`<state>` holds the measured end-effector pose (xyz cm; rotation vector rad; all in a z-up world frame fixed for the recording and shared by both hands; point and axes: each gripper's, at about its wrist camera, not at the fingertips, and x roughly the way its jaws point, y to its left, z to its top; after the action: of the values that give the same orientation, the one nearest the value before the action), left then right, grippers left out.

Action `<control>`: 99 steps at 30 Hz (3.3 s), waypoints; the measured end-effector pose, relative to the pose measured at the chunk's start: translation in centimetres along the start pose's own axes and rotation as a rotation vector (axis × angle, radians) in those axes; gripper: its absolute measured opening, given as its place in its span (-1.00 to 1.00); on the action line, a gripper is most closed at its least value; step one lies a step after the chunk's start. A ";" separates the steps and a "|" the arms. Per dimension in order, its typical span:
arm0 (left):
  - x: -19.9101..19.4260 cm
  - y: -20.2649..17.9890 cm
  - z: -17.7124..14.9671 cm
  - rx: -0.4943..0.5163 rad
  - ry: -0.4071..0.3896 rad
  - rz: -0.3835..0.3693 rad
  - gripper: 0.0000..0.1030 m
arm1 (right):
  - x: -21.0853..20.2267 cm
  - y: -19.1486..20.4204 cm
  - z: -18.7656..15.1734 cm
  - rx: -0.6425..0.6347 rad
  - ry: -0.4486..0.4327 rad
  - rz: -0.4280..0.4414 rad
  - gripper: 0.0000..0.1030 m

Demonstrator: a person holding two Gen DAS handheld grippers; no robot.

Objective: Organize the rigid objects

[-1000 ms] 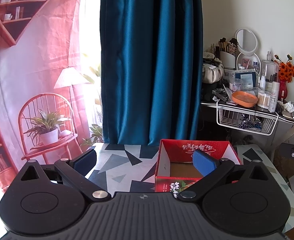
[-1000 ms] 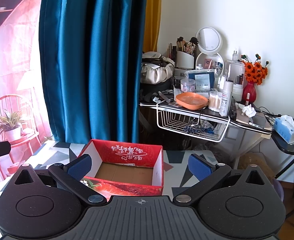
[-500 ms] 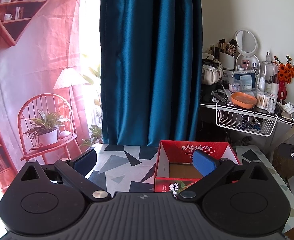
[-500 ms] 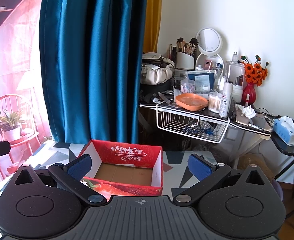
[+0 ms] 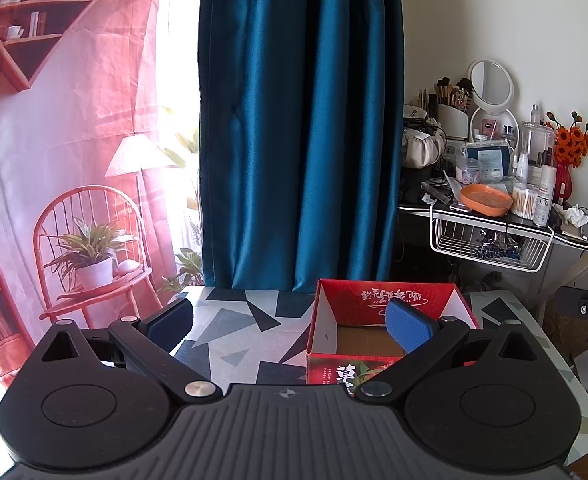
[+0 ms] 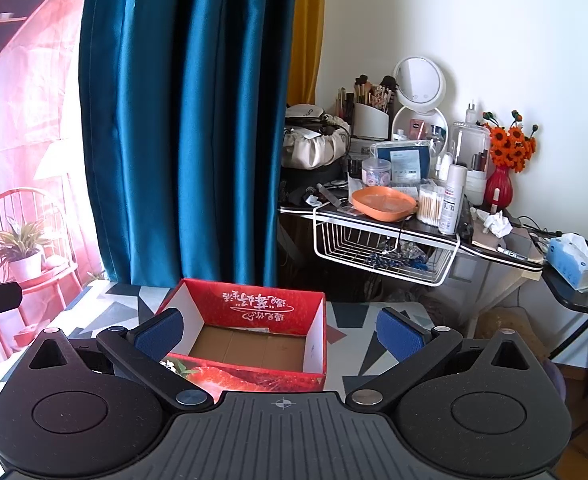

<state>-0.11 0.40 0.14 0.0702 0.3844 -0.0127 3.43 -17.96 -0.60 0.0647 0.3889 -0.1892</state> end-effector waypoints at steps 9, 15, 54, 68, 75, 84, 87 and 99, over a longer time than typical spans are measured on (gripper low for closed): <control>0.1 0.0 -0.1 -0.001 0.002 -0.003 1.00 | 0.0 0.0 -0.1 -0.001 0.001 0.000 0.99; 0.1 -0.1 -0.1 -0.002 0.004 -0.003 1.00 | 0.1 0.0 -0.1 -0.001 0.001 0.000 0.99; 13.5 3.0 -10.1 -0.051 0.210 -0.012 1.00 | 13.6 0.2 -11.9 0.037 0.099 0.091 0.99; 18.0 3.4 -13.7 -0.071 0.318 -0.036 1.00 | 19.1 0.6 -16.7 0.043 0.247 0.190 0.99; 19.6 3.2 -15.2 -0.072 0.377 -0.051 0.98 | 19.9 2.0 -18.3 -0.032 0.273 0.240 0.99; 21.0 3.9 -15.7 -0.107 0.419 -0.062 0.85 | 21.7 3.4 -18.7 -0.075 0.285 0.275 0.97; 21.2 4.0 -15.7 -0.112 0.425 -0.063 0.80 | 22.5 3.7 -19.0 -0.072 0.302 0.294 0.87; 25.8 3.7 -15.8 -0.184 0.531 -0.219 0.43 | 24.9 3.6 -18.7 0.028 0.381 0.383 0.47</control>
<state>18.01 5.18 -23.91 -0.1547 0.9207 -0.1772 19.76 -16.85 -27.31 0.2024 0.7440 0.2001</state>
